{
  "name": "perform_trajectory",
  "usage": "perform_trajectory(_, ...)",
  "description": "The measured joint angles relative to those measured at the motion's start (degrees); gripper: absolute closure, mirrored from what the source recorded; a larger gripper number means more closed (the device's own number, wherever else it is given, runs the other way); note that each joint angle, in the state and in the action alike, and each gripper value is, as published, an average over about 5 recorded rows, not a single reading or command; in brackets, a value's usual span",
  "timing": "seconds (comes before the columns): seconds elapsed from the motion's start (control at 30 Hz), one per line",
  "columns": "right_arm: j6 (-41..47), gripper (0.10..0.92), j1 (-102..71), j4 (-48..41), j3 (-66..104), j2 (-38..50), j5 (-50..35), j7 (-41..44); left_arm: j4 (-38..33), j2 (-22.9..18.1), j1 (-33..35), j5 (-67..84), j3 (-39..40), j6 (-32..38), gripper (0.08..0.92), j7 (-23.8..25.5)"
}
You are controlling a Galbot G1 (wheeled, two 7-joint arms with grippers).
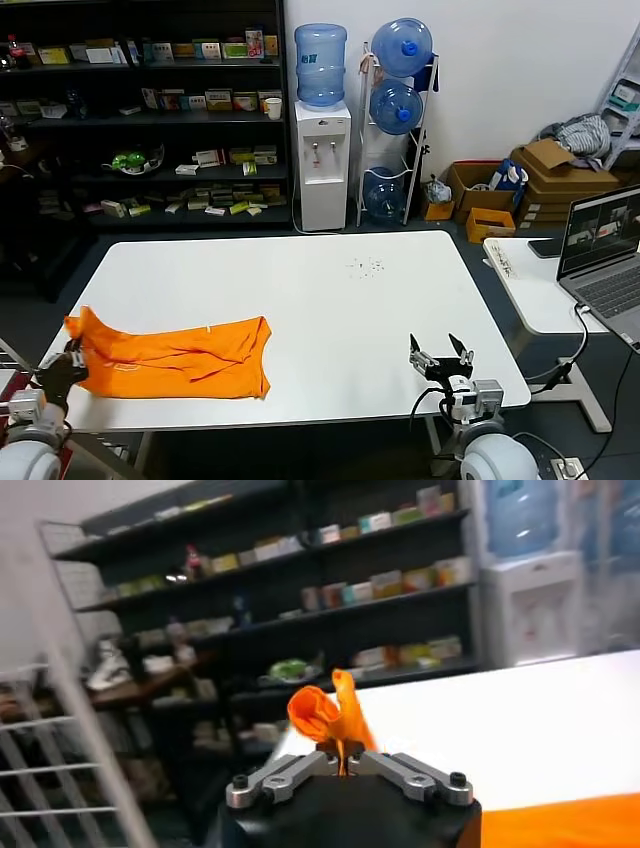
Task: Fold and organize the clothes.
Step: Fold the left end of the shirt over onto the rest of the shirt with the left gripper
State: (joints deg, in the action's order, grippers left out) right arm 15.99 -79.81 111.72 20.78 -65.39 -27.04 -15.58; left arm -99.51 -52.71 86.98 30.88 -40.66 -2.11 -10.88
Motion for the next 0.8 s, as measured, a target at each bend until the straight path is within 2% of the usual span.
perform_trajectory(0.17, 0.07, 0.203, -0.59, 0.15, 0.33, -0.75, 0.53, -0.19, -5.53, -2.73, -0.25, 3.12, 7.74, -2.01, 0.893, -1.93)
perform_trajectory(0.33, 0.04, 0.203, -1.45, 0.42, 0.53, -1.55, 1.18, -0.20, -8.19, -5.92, -3.07, 5.12, 15.73, -3.91, 0.893, -3.89)
perform_trajectory(0.5, 0.02, 0.203, -2.07, 0.62, 0.61, -2.19, 1.54, -0.20, -8.70, -8.84, -6.66, 5.64, 21.26, -4.89, 0.893, -4.89)
perform_trajectory(0.73, 0.04, 0.203, -2.06, 0.49, 0.40, -2.42, 1.53, -0.20, -7.22, -11.68, -10.43, 4.87, 25.14, -5.86, 0.890, -5.18)
perform_trajectory(0.8, 0.08, 0.203, -2.00, 0.58, 0.25, -2.45, 1.45, -0.20, -6.70, -12.00, -10.84, 4.36, 25.71, -6.10, 0.862, -4.89)
